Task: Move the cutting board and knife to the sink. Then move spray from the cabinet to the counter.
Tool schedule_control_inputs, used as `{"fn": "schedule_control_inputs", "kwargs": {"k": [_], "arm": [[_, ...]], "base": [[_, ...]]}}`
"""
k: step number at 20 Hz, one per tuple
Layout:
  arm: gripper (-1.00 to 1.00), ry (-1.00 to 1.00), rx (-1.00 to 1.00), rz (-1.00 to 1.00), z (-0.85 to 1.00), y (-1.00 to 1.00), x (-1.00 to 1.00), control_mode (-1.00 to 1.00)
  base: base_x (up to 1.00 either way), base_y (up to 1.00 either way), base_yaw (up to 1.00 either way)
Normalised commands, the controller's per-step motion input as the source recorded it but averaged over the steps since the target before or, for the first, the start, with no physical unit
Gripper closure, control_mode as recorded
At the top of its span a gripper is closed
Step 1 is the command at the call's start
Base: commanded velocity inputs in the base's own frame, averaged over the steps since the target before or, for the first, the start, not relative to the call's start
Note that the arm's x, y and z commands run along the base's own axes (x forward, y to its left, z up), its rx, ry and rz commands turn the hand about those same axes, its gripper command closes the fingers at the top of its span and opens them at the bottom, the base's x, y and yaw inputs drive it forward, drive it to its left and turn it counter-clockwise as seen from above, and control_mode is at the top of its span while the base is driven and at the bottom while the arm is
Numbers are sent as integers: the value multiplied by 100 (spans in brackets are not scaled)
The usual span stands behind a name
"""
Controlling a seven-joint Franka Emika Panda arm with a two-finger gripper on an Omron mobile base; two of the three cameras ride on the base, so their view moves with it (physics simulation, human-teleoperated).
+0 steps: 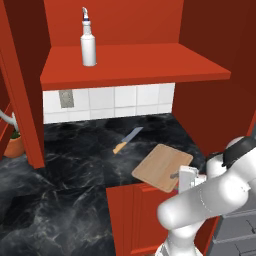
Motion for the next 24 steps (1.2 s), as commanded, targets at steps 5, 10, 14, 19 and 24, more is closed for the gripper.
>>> {"fn": "schedule_control_inputs", "kwargs": {"k": [5, 10, 14, 19, 24], "arm": [[100, -2, 12, 10, 1, -7, 0, -100], [100, -9, 13, 13, 18, -8, 0, -100], [100, -12, 8, 14, 34, -7, 0, -100], [100, -5, 9, 8, 41, -2, 0, -100], [100, 0, 5, 4, 45, -1, -1, -100]], "base": [[0, 0, 0], [0, 0, 0], [0, 0, 0], [0, 0, 0], [0, 0, 0]]}}
